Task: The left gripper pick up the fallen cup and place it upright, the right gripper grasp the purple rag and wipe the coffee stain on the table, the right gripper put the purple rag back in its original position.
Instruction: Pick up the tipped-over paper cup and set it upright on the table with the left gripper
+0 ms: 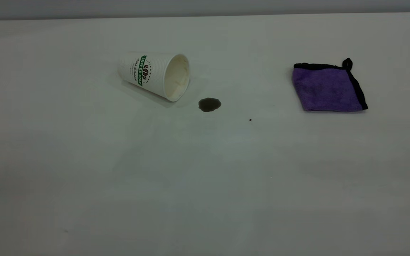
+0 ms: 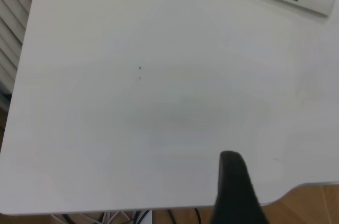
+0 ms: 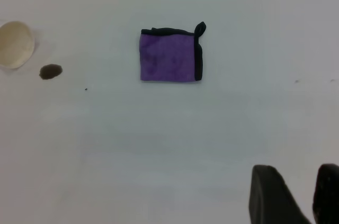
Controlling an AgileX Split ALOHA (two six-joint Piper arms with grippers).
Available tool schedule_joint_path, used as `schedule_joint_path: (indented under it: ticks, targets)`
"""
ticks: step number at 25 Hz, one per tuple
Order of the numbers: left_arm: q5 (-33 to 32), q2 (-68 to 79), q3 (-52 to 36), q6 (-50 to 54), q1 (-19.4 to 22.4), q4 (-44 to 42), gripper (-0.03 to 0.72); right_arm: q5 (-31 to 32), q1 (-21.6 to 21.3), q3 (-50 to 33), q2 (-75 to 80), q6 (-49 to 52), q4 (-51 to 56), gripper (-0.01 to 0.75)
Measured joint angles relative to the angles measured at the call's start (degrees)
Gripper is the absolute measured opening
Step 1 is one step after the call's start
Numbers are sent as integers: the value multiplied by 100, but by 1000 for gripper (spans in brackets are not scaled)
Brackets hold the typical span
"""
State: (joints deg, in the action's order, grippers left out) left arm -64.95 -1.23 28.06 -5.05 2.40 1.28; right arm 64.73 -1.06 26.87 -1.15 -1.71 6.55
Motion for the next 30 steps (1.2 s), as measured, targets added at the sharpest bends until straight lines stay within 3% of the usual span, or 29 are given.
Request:
schedule_joint_path:
  ticks: [17, 23, 30]
  targets:
    - [84, 526, 51, -151, 0, 0, 526, 0, 0, 0, 0, 0, 0, 239]
    - [986, 2207, 370, -450, 0, 300, 534, 0, 0, 0, 0, 0, 0, 239]
    - [2037, 4352, 834, -1308, 0, 1366, 537, 0, 0, 0, 0, 0, 0, 239]
